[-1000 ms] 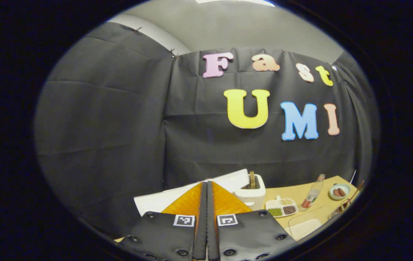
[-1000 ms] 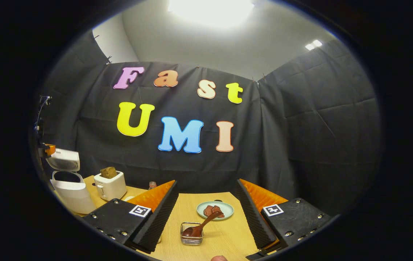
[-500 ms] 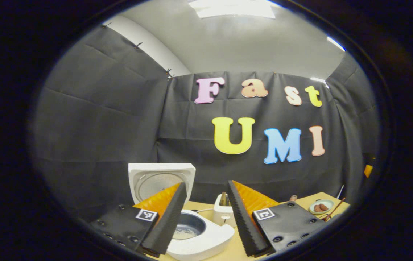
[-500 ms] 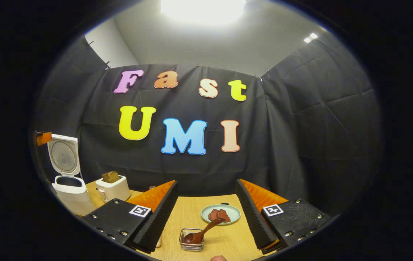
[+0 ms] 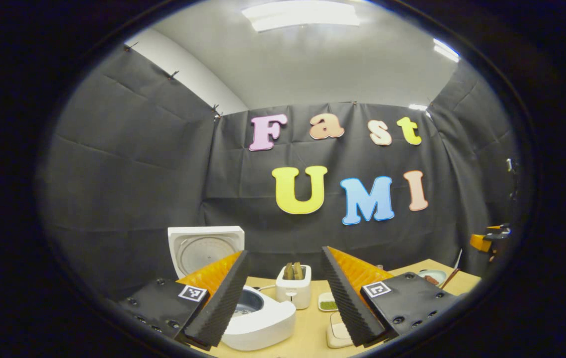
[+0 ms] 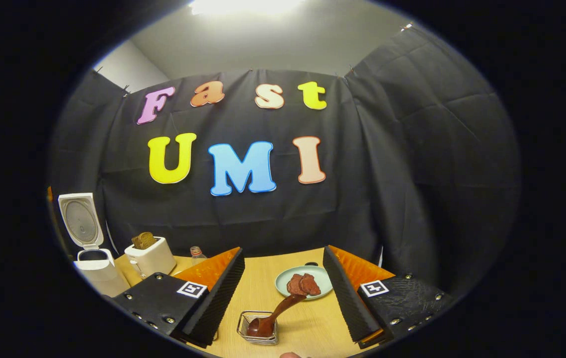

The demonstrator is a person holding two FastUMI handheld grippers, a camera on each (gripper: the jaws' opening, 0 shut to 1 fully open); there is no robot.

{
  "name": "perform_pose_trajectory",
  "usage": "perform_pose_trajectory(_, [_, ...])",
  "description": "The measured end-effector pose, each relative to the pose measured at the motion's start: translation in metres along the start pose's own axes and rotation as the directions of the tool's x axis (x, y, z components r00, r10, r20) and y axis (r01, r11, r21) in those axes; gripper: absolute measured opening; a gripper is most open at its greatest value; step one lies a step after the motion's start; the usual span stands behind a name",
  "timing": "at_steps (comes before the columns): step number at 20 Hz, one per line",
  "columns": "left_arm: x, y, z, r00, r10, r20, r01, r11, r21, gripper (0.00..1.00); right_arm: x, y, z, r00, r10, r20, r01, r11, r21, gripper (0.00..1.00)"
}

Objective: Close the left gripper, press the button to open the rice cooker; take a wooden spoon from the chopstick holder with the right hand, scoop a spoonful of rice and pour it into the rice cooker, then put the wooden spoon back into the chopstick holder.

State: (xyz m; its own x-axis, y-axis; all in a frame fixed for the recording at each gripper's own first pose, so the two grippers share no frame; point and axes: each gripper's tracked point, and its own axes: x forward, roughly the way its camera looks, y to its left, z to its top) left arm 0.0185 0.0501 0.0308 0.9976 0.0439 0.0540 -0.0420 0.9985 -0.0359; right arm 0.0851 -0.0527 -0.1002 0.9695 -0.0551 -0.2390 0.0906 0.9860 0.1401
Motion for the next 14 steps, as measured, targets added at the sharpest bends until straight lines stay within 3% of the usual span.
perform_pose_trajectory(5, [-0.018, 0.014, 0.002, 0.999, 0.046, -0.009, -0.046, 0.999, 0.019, 0.98, 0.027, -0.006, -0.049, 0.988, 0.013, -0.155, 0.013, 0.987, 0.16, 0.96])
perform_pose_trajectory(14, [-0.039, 0.046, -0.013, 0.99, 0.129, -0.065, -0.126, 0.991, 0.047, 0.98, 0.052, -0.008, -0.129, 0.924, 0.036, -0.38, 0.083, 0.953, 0.293, 0.98])
